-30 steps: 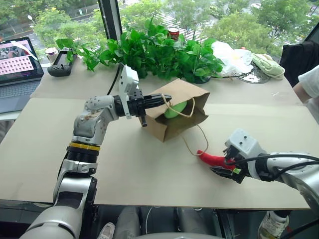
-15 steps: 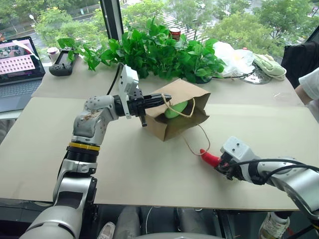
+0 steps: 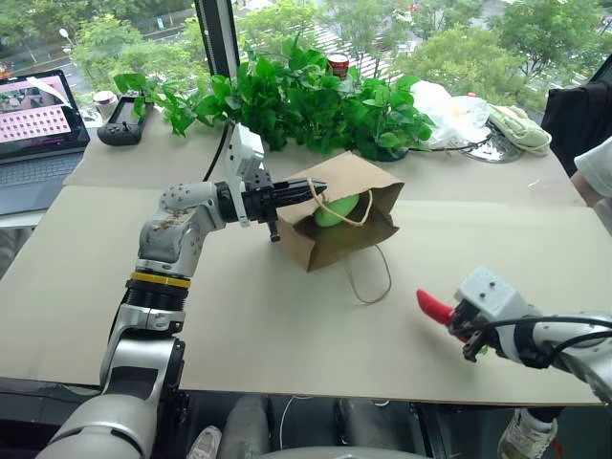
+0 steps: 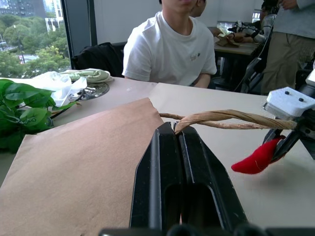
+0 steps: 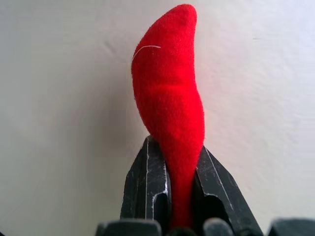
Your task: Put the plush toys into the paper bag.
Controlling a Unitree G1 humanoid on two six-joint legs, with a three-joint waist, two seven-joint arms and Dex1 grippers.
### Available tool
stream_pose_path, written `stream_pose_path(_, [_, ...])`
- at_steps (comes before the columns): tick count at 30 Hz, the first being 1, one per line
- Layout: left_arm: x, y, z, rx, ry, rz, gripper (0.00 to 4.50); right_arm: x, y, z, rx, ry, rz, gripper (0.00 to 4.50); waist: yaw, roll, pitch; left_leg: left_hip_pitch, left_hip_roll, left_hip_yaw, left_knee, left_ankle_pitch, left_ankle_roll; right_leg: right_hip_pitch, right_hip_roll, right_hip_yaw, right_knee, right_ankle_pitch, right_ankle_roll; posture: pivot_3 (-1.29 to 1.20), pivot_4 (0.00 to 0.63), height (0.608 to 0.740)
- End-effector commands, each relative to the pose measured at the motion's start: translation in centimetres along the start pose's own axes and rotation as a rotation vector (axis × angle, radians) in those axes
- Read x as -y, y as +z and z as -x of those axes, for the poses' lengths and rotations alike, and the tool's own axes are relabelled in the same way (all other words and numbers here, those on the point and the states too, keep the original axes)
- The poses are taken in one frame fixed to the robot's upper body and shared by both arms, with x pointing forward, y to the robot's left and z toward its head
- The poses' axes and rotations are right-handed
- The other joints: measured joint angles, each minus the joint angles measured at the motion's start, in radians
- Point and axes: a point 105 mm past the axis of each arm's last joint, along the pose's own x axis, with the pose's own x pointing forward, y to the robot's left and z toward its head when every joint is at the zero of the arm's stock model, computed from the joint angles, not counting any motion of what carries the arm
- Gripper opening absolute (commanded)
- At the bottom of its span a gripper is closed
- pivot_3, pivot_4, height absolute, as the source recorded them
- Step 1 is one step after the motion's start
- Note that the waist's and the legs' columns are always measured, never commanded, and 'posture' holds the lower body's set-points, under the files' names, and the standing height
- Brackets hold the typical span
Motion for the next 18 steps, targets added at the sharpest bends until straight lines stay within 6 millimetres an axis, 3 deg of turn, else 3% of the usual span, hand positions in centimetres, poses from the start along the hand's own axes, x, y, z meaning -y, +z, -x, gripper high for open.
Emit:
stream_pose_path(1, [0.0,1.6,-0.2,0.027,-0.010,-0.062,0.00,0.8,4.4,1.9,0.202,-0.053,0.059,0.04,-0.003,0.000,0.000,0.000,0.000,-0.001,0.000,0.000,0.000,0.000,0.000,0.000,0.000,0.000,0.000,0.00,0.150,0.713])
stream_pose_path(5, [-0.1,1.6,-0.2,0.029,-0.011,-0.059,0.00,0.4,6.5,1.9,0.270,-0.036,0.097,0.04,-0.005,0.000,0.000,0.000,-0.002,-0.003,0.000,0.000,0.000,0.001,0.000,0.000,0.000,0.000,0.000,0.00,0.150,0.713])
stream_pose_path(11, [0.0,1.4,-0.4,0.025,-0.019,-0.058,0.00,-0.8,11.9,-1.0,0.368,0.001,0.181,0.04,-0.010,0.000,0.000,0.001,-0.002,-0.005,0.000,0.000,0.000,0.002,0.000,0.000,0.000,0.000,0.000,0.00,0.150,0.713])
stream_pose_path(18, [0.1,1.6,-0.6,0.031,-0.024,-0.057,0.00,-1.7,14.7,-3.6,0.367,0.009,0.277,0.04,-0.002,0.001,0.000,-0.004,-0.003,-0.004,0.000,0.000,0.000,-0.003,0.000,0.000,0.000,0.000,0.000,0.00,0.150,0.713])
